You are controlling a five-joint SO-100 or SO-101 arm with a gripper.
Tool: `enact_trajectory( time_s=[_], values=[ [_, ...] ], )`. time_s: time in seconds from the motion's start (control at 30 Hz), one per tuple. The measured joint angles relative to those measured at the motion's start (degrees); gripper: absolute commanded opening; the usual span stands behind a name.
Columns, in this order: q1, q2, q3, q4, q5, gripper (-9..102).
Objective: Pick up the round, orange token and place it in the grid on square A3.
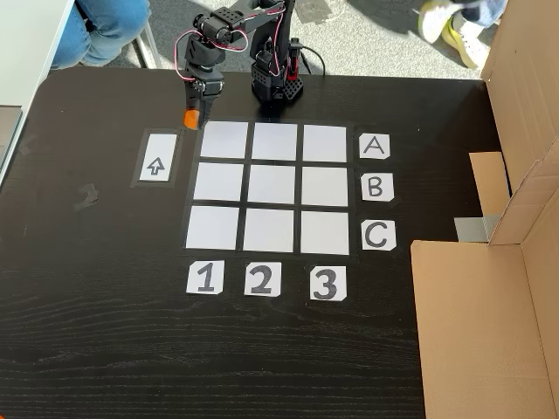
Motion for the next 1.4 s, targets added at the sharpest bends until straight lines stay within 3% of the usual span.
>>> enact_trajectory(
  time_s=[0.17,0.67,1.4],
  values=[
    [-10.5,3.6,2.0,5.8,-0.1,0],
    [-51.6,10.2,18.2,5.9,6.1,0],
    [-67.9,-1.4,28.8,-9.4,15.4,0]
  ],
)
